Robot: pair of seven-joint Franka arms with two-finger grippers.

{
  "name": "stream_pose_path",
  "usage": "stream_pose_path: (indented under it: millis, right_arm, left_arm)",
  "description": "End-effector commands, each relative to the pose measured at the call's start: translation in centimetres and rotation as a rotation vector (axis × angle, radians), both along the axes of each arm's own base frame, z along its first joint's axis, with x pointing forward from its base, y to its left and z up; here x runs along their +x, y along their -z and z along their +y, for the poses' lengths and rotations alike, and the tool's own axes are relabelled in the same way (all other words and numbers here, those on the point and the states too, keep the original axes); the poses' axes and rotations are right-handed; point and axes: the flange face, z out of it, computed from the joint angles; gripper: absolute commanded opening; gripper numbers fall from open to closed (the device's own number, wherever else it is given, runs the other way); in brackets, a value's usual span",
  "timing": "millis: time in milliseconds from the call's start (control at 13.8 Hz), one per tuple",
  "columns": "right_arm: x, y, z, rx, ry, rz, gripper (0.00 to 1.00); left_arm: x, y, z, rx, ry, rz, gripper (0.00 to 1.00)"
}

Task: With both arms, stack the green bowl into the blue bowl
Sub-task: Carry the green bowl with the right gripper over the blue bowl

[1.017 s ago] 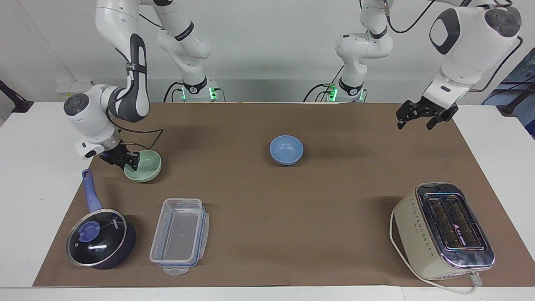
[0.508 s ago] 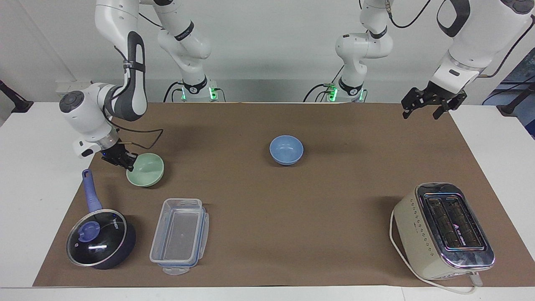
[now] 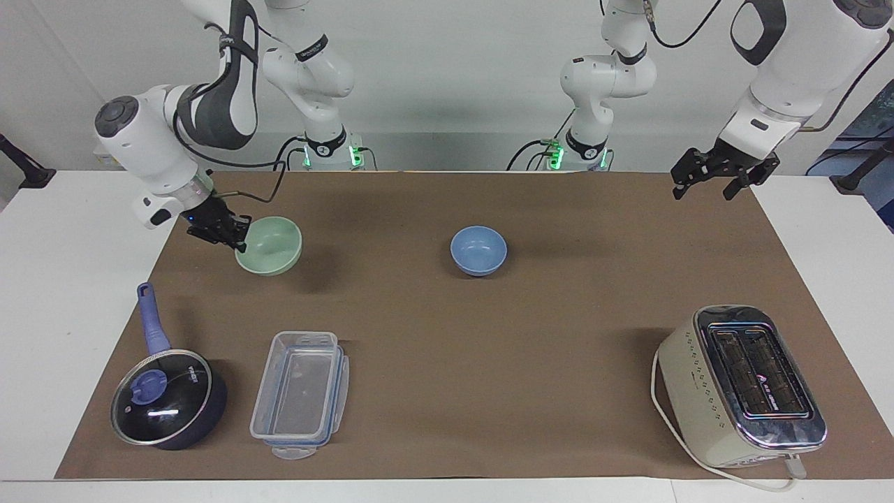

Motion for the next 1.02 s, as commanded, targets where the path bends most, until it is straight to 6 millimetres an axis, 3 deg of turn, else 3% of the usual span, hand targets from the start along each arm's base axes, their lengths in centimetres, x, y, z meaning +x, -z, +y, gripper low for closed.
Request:
stream_pose_path:
  millis: [0, 291, 508, 872, 944]
  right_arm:
    - [-1.3, -1.7, 6.9, 0.019, -0.07, 0.011, 0.0]
    - [-2.7, -2.7, 19.8, 0.009, -0.014, -0.025, 0.0]
    - [-3.9, -1.4, 28.1, 0.03, 0.004, -0.069, 0.0]
    - [-5.2, 3.3, 36.4, 0.063, 0.026, -0.097, 0.0]
    - [-5.2, 4.1, 37.1, 0.065, 0.03, -0.097, 0.0]
  left_arm:
    - [-0.3, -0.1, 0.3, 0.016, -0.002, 0.011, 1.0]
    - [-0.3, -0.1, 0.4, 0.016, -0.004, 0.011, 1.0]
    - [-0.3, -0.1, 0.4, 0.016, -0.004, 0.011, 1.0]
    - [-0.3, -0.1, 0.3, 0.016, -0.002, 0.011, 1.0]
    - [-0.3, -0.1, 0.3, 0.016, -0.002, 0.011, 1.0]
